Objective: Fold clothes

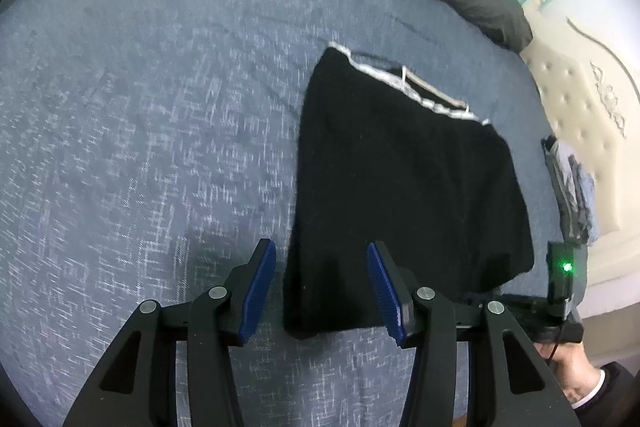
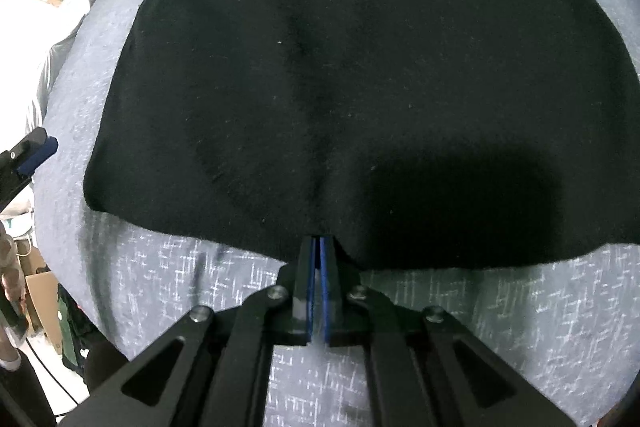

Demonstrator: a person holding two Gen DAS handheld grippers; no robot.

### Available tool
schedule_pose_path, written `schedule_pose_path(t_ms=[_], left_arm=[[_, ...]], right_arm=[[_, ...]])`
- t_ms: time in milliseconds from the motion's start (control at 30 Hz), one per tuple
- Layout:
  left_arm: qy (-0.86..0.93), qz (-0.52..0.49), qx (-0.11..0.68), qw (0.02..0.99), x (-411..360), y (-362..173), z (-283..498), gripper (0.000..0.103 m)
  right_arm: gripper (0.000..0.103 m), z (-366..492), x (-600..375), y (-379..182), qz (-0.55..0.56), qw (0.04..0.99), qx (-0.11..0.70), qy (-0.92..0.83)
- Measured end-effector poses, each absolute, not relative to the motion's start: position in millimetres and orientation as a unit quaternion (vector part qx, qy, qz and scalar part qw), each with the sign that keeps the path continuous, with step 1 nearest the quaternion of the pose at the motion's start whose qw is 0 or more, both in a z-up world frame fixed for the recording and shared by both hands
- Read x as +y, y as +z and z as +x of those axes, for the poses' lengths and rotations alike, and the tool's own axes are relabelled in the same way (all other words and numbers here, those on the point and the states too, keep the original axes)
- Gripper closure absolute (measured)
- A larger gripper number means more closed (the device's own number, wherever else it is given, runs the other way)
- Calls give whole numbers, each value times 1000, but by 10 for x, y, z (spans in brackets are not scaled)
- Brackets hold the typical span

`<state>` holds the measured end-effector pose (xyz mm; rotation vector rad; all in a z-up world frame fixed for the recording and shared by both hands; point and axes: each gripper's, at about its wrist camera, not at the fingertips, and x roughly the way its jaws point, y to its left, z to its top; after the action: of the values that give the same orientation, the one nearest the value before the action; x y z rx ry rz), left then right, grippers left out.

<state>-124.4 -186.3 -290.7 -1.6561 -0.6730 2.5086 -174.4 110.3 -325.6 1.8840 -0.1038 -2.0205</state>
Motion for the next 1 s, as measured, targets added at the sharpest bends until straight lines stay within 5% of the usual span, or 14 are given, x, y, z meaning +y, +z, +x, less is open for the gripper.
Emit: schedule_pose_path(t_ms=[1000], left_arm=[[769,-586,-250,48,-1663,-3577,-1225,45]], right_arm=[[101,-1695,2415,-2767,599,178,-167,-762]])
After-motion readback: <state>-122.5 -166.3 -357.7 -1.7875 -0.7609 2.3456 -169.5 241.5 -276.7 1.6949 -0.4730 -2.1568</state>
